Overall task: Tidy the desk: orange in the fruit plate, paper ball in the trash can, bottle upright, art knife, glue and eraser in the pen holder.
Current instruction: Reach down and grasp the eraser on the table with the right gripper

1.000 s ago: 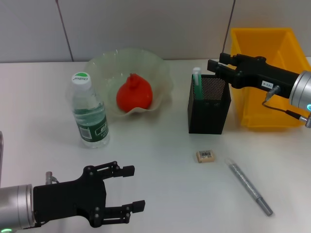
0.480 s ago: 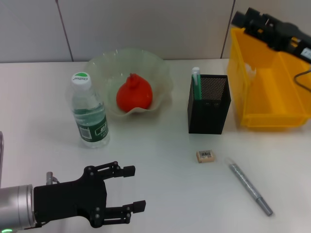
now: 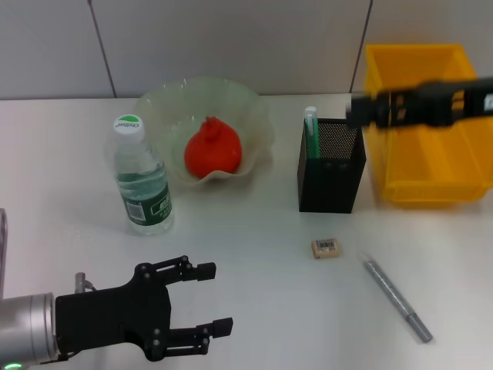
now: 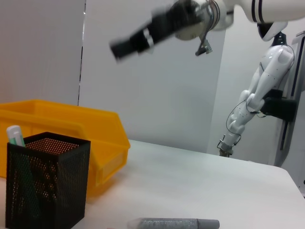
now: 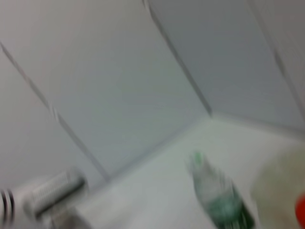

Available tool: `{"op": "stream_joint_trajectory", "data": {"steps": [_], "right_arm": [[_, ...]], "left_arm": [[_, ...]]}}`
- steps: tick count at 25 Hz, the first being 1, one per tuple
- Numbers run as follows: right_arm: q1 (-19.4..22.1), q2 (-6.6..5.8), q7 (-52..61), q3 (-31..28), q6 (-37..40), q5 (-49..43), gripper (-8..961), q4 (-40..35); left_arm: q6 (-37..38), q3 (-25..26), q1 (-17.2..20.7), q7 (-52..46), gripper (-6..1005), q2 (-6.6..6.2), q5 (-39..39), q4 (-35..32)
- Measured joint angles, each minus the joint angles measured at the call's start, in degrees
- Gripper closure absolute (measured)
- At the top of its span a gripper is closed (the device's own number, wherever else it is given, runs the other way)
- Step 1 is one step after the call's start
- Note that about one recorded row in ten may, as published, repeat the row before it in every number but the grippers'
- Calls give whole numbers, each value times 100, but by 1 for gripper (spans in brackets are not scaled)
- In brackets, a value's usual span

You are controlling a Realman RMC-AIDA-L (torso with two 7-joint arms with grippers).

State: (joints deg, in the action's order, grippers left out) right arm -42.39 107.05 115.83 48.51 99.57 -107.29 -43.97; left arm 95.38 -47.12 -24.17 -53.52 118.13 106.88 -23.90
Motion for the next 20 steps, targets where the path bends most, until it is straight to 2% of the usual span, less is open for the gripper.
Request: {"op": "stream_joint_trajectory", "data": {"steps": [1, 4, 5, 6, 7, 8, 9, 10, 11, 12, 13, 14, 15, 16, 20], "right_arm": [[0, 0, 0, 0, 0, 0, 216, 0], [-302, 165, 210, 0, 118, -1211, 216, -269], [-481, 320, 245, -3, 126, -1908, 216, -387], [-481, 320, 245, -3, 126, -1908, 216, -387], [-665, 486, 247, -3, 71, -2616, 216, -432], [-665, 486, 247, -3, 71, -2616, 217, -432], [-777, 592, 247, 2, 9, -2977, 217, -440], [-912, 752, 218, 68, -156, -3464, 217, -449], [-912, 752, 218, 68, -156, -3464, 217, -449], [-984, 883, 210, 327, -417, -3782, 217, -467], [-984, 883, 210, 327, -417, -3782, 217, -467], [-998, 934, 211, 508, -555, -3875, 217, -472], [-1009, 1006, 212, 955, -843, -3944, 218, -476], [-1009, 1006, 212, 955, -843, -3944, 218, -476], [-1030, 1082, 193, 1554, -1299, -3969, 218, -428]], "left_arm": [[-2, 0, 0, 0, 202, 1, -1, 0], [-6, 1, 1, 0, 202, -1, -2, 0], [-7, 1, 3, 0, 202, -1, -2, 0], [-8, 1, 7, -1, 202, -2, -2, -1], [-8, 1, 7, -2, 202, -1, -2, 0], [-8, 1, 8, -3, 202, -2, -2, -1], [-8, 1, 10, -6, 202, -1, -2, -1], [-8, 1, 10, -6, 202, -1, -2, -1], [-9, 1, 14, -14, 202, -1, -2, 0], [-11, 1, 19, -18, 202, -1, -2, -1], [-11, 1, 20, -20, 202, -1, -2, 0], [-12, 1, 24, -20, 202, -1, -2, 0], [-12, 1, 24, -20, 202, -1, -2, 0], [-12, 1, 24, -20, 202, -1, -2, 0], [-12, 1, 28, -21, 202, -1, -1, 0]]}}
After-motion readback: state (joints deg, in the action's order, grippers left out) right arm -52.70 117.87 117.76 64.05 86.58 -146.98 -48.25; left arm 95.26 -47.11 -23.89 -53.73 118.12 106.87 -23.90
